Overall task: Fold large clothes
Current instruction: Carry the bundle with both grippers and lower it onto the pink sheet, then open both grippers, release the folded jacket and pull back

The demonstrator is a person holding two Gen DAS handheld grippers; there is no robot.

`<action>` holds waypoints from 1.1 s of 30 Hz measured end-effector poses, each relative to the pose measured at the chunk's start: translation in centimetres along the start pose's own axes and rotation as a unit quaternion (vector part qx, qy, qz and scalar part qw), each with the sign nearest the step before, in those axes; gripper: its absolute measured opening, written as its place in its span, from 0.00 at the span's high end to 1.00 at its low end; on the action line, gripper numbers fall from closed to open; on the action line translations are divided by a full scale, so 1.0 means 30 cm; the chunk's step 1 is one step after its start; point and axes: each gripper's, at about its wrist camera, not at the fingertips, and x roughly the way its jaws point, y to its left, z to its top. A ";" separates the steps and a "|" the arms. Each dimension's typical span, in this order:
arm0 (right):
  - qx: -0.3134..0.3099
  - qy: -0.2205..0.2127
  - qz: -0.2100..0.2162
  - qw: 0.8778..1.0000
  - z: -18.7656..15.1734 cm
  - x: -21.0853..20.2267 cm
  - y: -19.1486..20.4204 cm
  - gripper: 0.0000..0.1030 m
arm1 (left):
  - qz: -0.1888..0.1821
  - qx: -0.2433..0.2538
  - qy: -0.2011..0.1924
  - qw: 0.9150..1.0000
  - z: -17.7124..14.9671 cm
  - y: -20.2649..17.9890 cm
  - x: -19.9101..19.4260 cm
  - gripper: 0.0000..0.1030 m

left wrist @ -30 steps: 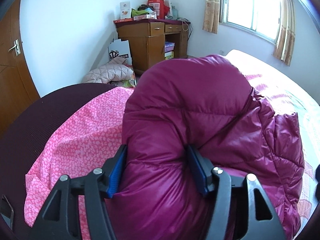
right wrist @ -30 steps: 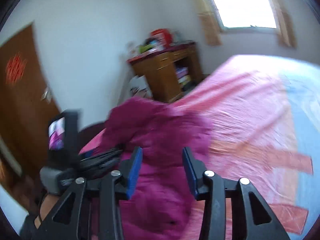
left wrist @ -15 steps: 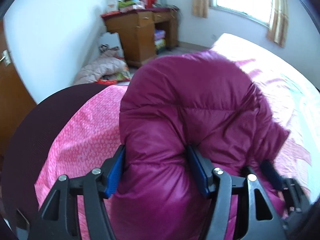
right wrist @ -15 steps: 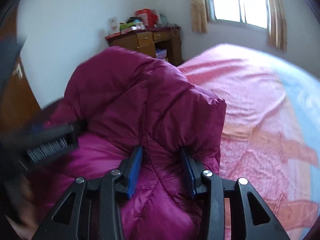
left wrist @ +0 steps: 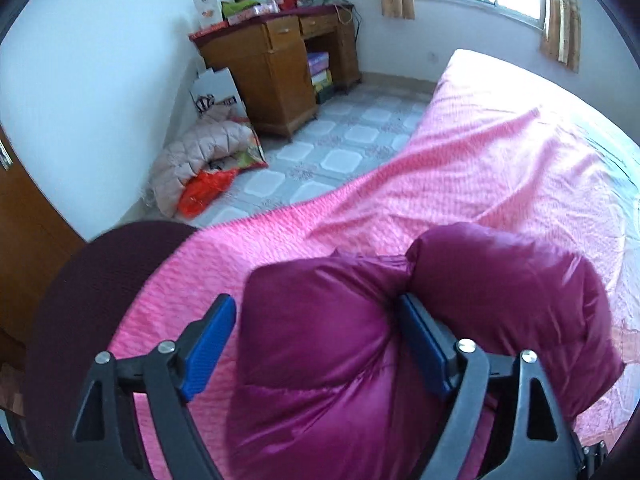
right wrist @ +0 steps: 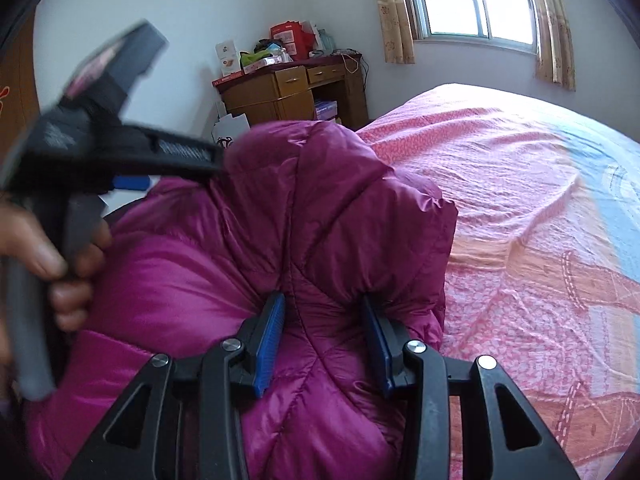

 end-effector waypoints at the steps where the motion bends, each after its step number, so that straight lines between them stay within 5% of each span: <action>1: 0.002 0.003 0.004 1.000 0.008 0.010 -0.005 0.60 | 0.000 -0.004 0.000 1.000 -0.005 0.002 0.013 0.15; 18: -0.012 0.008 0.000 1.000 0.012 -0.003 0.008 0.57 | -0.014 -0.022 0.000 1.000 -0.045 0.032 -0.040 0.11; 23: -0.011 0.020 -0.005 1.000 0.013 -0.022 0.015 0.55 | -0.052 -0.059 0.000 0.997 -0.149 0.122 -0.176 0.11; 33: 0.057 -0.013 0.014 0.998 -0.036 -0.231 0.005 0.39 | -0.013 -0.002 -0.059 0.998 -0.389 0.113 -0.409 0.10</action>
